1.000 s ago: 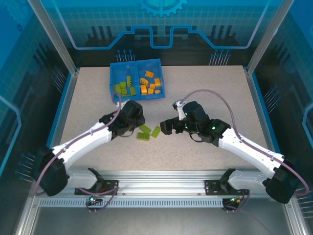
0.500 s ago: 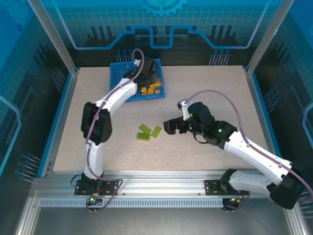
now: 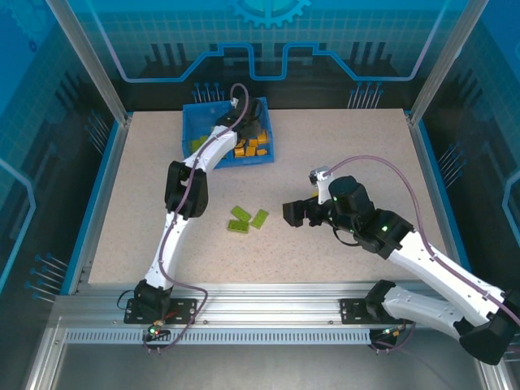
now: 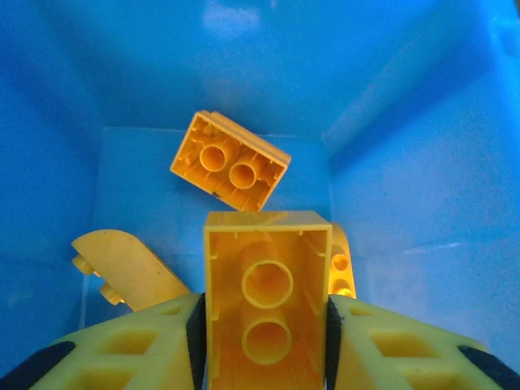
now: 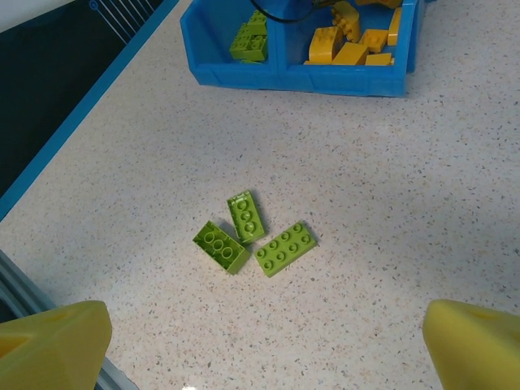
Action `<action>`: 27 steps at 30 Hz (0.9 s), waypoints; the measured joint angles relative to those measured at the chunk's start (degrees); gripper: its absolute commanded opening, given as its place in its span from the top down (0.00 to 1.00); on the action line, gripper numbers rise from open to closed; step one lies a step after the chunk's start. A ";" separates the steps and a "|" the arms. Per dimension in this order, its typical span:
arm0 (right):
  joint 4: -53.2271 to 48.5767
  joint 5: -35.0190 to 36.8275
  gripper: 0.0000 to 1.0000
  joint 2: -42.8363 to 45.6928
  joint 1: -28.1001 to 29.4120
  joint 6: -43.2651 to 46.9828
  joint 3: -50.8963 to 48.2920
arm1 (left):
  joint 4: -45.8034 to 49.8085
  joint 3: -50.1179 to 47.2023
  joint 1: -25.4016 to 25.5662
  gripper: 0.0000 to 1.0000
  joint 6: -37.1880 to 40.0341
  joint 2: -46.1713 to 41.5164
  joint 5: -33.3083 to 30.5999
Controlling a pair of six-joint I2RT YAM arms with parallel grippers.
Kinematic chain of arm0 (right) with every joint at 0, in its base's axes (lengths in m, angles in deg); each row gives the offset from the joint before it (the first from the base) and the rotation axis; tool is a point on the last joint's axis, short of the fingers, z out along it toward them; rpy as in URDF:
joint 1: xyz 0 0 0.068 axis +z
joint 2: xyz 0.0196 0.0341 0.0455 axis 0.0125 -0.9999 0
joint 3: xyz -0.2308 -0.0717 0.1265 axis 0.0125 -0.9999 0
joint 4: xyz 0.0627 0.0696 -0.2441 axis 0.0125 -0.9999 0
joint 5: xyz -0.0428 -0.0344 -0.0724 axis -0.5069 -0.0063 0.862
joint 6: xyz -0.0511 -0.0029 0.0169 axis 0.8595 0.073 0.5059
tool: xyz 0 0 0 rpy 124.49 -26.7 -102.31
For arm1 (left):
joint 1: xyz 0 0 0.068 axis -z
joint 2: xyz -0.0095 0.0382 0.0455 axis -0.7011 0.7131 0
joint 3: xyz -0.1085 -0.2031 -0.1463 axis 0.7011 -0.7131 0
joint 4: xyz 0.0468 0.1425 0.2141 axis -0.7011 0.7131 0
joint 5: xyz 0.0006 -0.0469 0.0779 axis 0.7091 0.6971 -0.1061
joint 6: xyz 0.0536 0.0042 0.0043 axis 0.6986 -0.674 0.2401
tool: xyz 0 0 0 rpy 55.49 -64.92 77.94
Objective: Sort the legos into containers by color
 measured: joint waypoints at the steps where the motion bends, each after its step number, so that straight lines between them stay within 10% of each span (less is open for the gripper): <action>1: -0.07 0.13 0.00 0.13 0.00 -0.04 0.00 | -0.02 0.02 -0.02 0.54 0.26 0.00 0.17; 11: -0.24 0.35 0.00 -0.02 -0.02 -0.46 -0.02 | -0.39 -5.75 0.46 0.56 1.44 -8.11 1.97; 27: 0.90 0.33 0.00 -4.81 -0.09 -0.44 -0.02 | -5.07 -65.81 14.62 0.53 -9.46 -67.87 -2.47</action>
